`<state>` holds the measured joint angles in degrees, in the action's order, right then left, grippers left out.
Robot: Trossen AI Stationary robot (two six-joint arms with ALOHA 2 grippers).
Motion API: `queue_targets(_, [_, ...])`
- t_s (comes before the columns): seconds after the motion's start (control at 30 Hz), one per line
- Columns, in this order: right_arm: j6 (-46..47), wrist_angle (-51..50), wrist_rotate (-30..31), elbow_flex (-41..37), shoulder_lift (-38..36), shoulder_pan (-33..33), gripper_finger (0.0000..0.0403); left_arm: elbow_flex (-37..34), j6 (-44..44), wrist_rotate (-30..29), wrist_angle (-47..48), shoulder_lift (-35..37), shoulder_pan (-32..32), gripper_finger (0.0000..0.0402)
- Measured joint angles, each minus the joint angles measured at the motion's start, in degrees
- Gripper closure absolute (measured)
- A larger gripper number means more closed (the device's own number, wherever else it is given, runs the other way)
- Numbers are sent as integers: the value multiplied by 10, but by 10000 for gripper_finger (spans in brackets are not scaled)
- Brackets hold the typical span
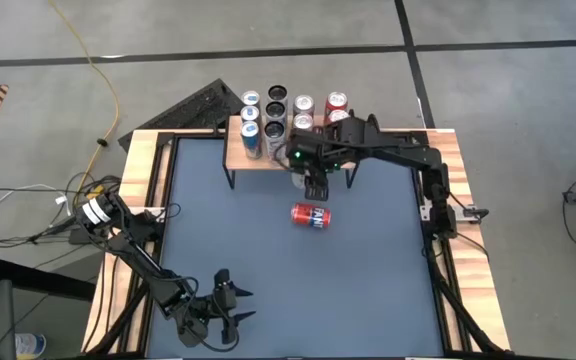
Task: Place canned beverage on shelf
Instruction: Put the silver soda can on the shelf aligned with the other silver soda can
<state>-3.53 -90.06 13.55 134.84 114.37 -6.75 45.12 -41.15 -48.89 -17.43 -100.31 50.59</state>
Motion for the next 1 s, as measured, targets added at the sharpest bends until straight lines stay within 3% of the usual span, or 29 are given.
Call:
queue_targets(0.23, [-42,0,-2,0,-3,-40,134,0,0,-40,0,0,0,177])
queue_targets(0.73, [-90,0,-15,0,2,-106,134,0,-12,-56,0,0,-1,177])
queue_targets(1.0, [-97,0,-19,0,2,-108,133,0,-11,-58,0,0,-2,177])
